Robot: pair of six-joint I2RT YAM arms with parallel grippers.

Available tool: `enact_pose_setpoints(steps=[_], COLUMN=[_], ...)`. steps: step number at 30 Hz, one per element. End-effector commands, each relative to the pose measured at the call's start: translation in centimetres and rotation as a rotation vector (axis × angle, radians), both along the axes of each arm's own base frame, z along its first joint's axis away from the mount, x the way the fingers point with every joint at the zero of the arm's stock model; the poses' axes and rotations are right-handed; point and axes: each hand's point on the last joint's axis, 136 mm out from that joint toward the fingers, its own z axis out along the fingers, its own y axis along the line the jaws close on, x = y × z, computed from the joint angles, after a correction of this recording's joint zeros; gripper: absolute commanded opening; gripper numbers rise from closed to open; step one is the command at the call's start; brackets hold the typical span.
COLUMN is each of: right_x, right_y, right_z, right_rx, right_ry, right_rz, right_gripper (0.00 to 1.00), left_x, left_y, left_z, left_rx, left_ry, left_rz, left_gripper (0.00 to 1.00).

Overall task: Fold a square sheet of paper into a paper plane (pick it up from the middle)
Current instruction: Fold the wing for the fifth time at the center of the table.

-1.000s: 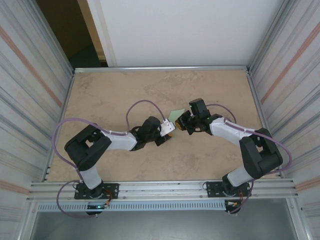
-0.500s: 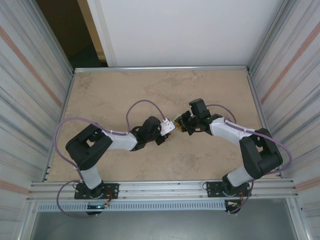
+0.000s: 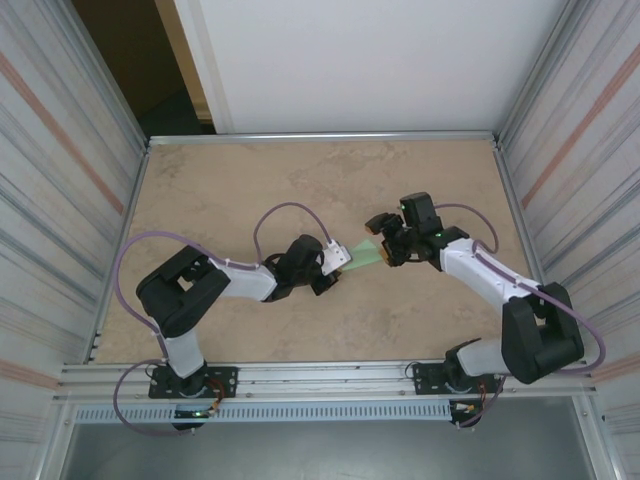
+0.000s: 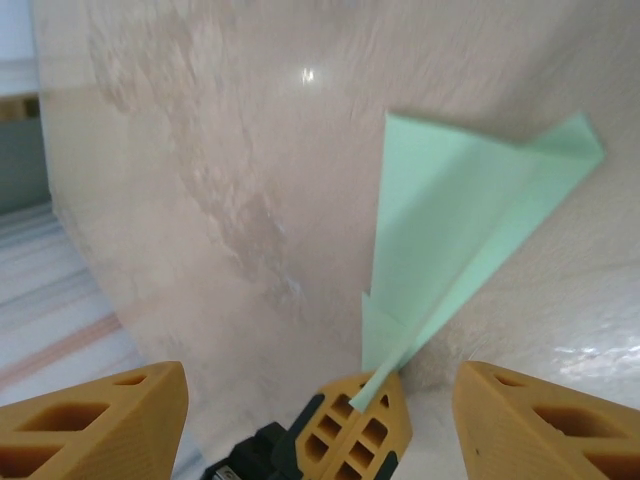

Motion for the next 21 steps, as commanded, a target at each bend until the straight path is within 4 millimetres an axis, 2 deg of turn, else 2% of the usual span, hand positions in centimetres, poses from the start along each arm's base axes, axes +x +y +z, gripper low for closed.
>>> enact_pose_setpoints(steps=[1,8,21], right_x=[-1.3,-2.1,-2.4], right_y=[-2.2,-3.1,-2.0], right_z=[-1.0,-1.8,-2.8], right_rx=[-0.104,-0.138,-0.132], right_ry=[0.02,0.011,-0.118], right_rz=[-0.001,0.022,0.183], right_gripper=[0.7,0.7,0.69], left_x=[-0.7,-1.3,-2.4], left_y=[-0.9,-1.3,-1.8], left_z=[-0.2,-0.3,-0.9], left_rx=[-0.041,-0.069,-0.058], left_ry=[0.115,0.249,0.424], left_rz=[-0.029,-0.054,-0.088], left_gripper=[0.02,0.01,0.01])
